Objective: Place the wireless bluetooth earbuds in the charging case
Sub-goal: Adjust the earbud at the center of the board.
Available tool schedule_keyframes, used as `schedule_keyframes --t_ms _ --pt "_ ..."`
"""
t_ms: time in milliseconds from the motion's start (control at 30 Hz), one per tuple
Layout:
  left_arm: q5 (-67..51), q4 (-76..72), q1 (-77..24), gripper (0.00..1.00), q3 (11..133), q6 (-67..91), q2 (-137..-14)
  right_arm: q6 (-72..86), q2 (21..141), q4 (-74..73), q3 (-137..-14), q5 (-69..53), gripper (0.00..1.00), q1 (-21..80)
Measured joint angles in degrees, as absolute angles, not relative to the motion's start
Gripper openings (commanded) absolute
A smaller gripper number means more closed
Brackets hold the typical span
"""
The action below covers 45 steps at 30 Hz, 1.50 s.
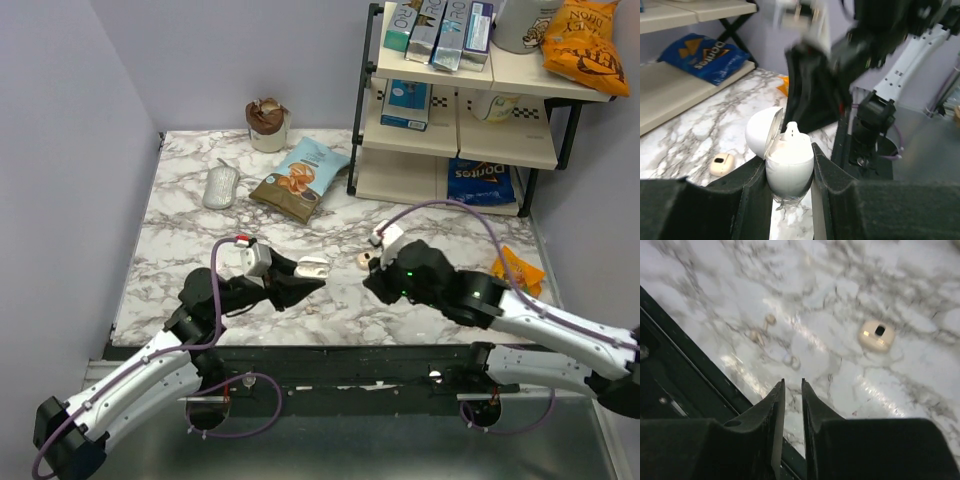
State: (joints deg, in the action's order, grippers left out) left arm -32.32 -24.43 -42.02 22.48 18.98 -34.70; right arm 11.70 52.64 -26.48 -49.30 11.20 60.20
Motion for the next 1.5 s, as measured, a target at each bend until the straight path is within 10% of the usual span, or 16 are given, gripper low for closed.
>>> schedule_keyframes --t_ms 467,1500 --pt "-21.5 -20.9 -42.0 0.0 20.0 21.2 -25.6 16.7 76.5 -16.3 -43.8 6.7 0.47 58.4" --pt "-16.9 -20.4 -42.1 0.0 18.6 22.2 -22.3 21.6 91.2 -10.6 -49.7 1.6 0.4 57.1"
